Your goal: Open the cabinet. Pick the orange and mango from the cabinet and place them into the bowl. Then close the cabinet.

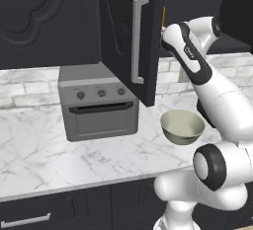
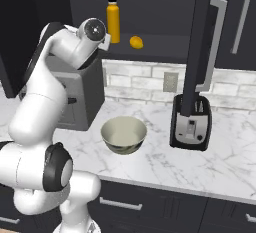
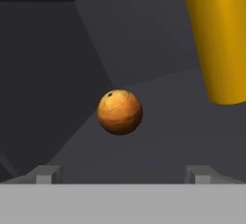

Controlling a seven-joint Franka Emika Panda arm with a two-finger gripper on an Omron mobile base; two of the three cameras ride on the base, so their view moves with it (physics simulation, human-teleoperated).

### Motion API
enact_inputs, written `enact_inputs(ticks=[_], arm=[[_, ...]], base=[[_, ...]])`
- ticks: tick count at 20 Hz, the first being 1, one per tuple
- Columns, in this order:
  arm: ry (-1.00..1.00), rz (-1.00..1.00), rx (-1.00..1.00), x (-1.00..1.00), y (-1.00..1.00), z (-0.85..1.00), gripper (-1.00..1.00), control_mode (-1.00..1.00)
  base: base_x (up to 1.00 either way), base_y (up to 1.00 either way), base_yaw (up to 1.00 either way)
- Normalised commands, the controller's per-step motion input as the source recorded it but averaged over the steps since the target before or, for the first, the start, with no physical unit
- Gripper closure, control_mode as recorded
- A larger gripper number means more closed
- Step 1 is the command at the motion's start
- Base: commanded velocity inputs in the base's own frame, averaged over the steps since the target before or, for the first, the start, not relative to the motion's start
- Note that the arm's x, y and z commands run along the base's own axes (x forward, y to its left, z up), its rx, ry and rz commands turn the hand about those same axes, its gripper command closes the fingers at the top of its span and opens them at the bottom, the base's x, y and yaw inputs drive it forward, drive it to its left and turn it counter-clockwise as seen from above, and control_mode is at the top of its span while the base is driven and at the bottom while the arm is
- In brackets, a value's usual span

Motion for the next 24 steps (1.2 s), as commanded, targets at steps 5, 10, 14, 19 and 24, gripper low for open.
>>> enact_inputs(ticks=[5,10,14,19,24], arm=[[0.05,0.00,-0.04,0.66,0.10,0.00,-1.00,-1.00],[0.03,0.00,-0.15,0.43,0.43,0.00,-1.00,-1.00],[0.00,0.00,-0.06,0.04,0.11,0.00,-1.00,-1.00],[0.00,0.00,0.00,0.00,0.00,0.00,-1.00,-1.00],[0.00,0.00,-0.01,0.06,0.11,-0.03,-1.00,-1.00]], base=[[0.00,0.00,0.00],[0.00,0.00,0.00],[0.00,0.00,0.00],[0.00,0.00,0.00],[0.00,0.00,0.00]])
